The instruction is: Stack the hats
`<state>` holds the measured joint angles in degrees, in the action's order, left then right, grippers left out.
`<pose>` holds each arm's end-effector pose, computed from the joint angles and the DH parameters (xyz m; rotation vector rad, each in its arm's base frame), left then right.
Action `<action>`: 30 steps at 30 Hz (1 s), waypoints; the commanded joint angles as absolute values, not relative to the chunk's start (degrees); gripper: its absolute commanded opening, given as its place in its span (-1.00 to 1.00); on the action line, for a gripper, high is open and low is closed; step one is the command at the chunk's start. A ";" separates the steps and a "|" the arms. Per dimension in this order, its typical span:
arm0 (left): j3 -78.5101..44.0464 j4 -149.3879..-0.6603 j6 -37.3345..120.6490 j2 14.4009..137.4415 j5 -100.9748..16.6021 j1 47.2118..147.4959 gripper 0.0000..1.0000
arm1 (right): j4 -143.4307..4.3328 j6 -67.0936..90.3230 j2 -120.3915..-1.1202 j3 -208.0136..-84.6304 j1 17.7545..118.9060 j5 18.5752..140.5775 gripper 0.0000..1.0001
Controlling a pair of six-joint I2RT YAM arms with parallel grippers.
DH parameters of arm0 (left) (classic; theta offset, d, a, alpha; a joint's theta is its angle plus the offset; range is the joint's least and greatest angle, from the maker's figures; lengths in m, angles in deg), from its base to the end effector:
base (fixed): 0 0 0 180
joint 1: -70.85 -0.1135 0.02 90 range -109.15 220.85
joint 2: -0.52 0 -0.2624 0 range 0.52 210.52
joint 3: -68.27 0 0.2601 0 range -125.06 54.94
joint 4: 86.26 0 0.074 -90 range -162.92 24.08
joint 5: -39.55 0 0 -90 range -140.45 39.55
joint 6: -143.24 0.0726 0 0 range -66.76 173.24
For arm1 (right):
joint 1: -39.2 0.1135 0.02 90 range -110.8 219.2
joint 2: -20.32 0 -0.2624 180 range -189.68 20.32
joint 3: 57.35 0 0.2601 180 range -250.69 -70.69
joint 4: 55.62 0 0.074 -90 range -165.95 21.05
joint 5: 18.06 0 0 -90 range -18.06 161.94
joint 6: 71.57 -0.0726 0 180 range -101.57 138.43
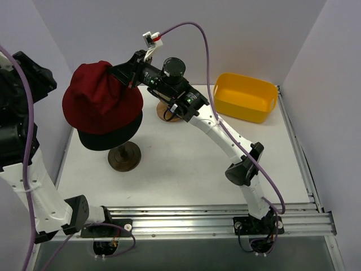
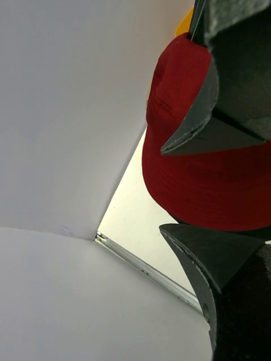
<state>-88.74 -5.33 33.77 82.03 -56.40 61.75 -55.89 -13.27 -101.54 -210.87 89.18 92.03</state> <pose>0.1883 0.0378 0.6110 -0.4866 1.5926 -0.0506 0.3032 0.3999 0.5469 -0.5270 1.0498 1.4552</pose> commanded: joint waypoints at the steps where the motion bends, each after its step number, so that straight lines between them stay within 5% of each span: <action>1: -83.94 -8.57 29.34 79.27 -37.67 51.19 0.20 | -51.28 -13.83 -101.23 -213.51 89.65 93.38 -1.00; 8: -66.90 -21.32 21.69 77.60 -11.01 35.09 0.18 | -52.96 -12.51 -101.32 -213.33 90.00 94.08 -1.00; 17: -39.40 -39.15 14.40 66.36 -6.86 26.66 0.35 | -51.73 -12.95 -101.76 -213.25 90.36 95.31 -1.00; 21: -25.16 -59.22 3.69 63.10 -0.28 21.82 0.36 | -51.73 -13.12 -102.19 -213.25 90.44 95.66 -1.00; 30: -16.17 -71.16 -6.17 60.37 1.32 22.07 0.40 | -51.64 -13.30 -103.07 -213.25 91.14 95.32 -0.98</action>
<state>-17.27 -59.77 -1.04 62.36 -1.94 21.75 -55.87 -13.08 -102.39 -210.89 90.05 94.26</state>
